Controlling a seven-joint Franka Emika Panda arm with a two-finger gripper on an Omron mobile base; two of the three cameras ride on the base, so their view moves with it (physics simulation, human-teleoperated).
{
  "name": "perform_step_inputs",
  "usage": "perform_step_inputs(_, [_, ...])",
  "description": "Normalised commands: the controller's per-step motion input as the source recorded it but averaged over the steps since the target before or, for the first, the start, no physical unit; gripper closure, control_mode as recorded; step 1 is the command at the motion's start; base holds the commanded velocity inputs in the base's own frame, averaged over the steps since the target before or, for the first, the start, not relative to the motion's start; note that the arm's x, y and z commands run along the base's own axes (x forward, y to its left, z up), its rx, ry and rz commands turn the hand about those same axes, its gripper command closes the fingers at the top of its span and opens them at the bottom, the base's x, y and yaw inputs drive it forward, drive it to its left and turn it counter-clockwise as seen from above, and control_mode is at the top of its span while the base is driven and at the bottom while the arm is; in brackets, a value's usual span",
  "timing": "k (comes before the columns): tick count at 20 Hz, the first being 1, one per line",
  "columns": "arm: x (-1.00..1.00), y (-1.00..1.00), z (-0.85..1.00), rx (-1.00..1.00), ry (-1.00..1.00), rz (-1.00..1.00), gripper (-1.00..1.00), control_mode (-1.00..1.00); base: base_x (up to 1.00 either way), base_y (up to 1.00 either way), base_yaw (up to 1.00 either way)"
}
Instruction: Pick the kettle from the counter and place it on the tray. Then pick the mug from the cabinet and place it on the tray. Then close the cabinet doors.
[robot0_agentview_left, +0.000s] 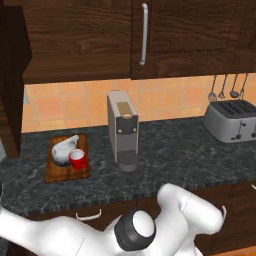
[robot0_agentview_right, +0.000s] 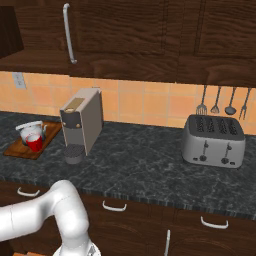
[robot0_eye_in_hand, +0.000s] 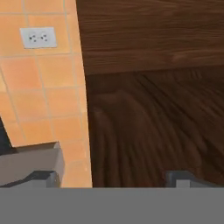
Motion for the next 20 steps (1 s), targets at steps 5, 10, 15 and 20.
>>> perform_step_inputs(5, [0.35, -0.24, 0.16, 0.01, 0.0, -0.27, -1.0, -1.0, 0.0, 0.0, 0.0])
perform_step_inputs(10, [0.11, -0.34, 0.59, 0.01, -0.01, -0.28, -1.0, -1.0, 0.0, 0.0, 0.0])
perform_step_inputs(15, [0.15, -0.35, 0.49, 0.0, -0.01, -0.23, -1.0, -1.0, 0.0, 0.0, 0.0])
perform_step_inputs(20, [0.09, -0.41, 0.52, 0.04, -0.12, -0.19, -1.0, -1.0, 0.0, 0.0, 0.0])
